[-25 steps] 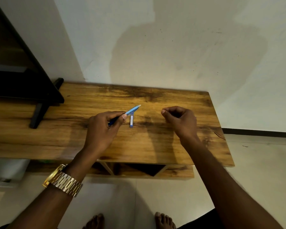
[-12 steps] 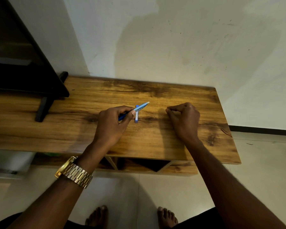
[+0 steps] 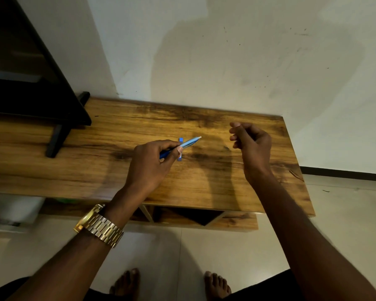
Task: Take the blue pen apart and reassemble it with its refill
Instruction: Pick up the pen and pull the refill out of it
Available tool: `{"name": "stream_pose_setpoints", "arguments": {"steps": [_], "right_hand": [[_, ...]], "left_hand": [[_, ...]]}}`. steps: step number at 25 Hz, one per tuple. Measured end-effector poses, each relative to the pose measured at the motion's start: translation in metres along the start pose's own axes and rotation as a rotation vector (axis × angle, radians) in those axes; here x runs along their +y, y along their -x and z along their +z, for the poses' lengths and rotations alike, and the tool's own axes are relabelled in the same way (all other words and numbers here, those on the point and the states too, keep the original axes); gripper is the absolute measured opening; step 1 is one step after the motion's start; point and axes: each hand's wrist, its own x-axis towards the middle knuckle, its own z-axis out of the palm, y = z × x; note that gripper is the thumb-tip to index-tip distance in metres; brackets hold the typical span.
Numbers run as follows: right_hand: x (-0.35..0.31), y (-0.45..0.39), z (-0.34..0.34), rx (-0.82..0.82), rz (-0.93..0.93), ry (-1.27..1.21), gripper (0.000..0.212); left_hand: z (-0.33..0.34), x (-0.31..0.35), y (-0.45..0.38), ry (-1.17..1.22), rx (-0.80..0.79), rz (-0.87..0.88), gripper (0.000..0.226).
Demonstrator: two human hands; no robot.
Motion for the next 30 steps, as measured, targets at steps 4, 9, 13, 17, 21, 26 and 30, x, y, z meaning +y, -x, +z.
{"name": "stream_pose_setpoints", "arguments": {"steps": [4,9,13,17,21,26,30], "right_hand": [[-0.007,0.014,0.016,-0.311,0.121,-0.199,0.015],[-0.006,0.016,0.018,-0.402,0.124,-0.109,0.009],[-0.001,0.015,0.016,-0.422,0.13,-0.126,0.011],[0.0,0.01,0.01,-0.517,0.094,-0.104,0.007],[-0.002,0.002,0.005,-0.481,0.043,-0.108,0.008],[0.001,-0.02,-0.032,-0.049,0.036,0.061,0.006],[0.016,-0.022,-0.038,0.052,0.032,0.463,0.006]], "left_hand": [[0.002,0.0,-0.001,-0.011,-0.009,0.021,0.023],[0.007,-0.002,0.0,-0.044,-0.03,0.038,0.023],[0.01,-0.003,0.002,-0.033,-0.037,0.047,0.025],[0.011,0.0,0.003,-0.023,-0.046,0.051,0.024],[0.012,0.002,0.001,0.008,-0.033,0.044,0.021],[0.014,0.002,0.003,0.038,-0.04,-0.064,0.021],[0.024,0.003,0.01,0.039,-0.095,-0.097,0.019]]}}
